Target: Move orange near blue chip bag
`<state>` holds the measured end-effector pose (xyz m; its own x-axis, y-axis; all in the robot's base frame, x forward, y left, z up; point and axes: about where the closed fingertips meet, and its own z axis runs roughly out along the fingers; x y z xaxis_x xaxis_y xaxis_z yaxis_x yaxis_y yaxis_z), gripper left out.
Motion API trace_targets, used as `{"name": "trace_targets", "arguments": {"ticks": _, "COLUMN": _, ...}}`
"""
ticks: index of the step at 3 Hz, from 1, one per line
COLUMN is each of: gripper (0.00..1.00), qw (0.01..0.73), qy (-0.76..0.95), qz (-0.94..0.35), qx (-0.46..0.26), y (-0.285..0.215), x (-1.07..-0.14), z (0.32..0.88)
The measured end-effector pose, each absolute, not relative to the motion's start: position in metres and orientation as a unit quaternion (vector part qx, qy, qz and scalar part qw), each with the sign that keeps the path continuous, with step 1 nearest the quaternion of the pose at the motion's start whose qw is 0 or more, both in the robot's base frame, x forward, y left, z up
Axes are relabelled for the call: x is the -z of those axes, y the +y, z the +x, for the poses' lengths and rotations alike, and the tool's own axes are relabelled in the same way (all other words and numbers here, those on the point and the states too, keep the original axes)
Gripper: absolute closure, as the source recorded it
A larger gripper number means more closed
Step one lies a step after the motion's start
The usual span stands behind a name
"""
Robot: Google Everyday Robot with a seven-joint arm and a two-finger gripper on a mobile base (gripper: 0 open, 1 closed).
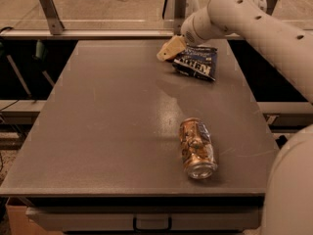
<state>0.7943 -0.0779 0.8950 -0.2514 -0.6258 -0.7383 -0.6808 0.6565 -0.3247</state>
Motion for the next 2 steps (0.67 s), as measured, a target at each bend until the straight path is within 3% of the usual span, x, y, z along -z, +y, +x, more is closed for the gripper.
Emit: {"name": "trace_targets", "arguments": {"ticks": 2, "gripper": 0.00, "qw": 0.500, "qy": 0.757, "qz": -0.419, "qx": -0.042, "y": -0.122, "x": -0.976, "z": 0.745}}
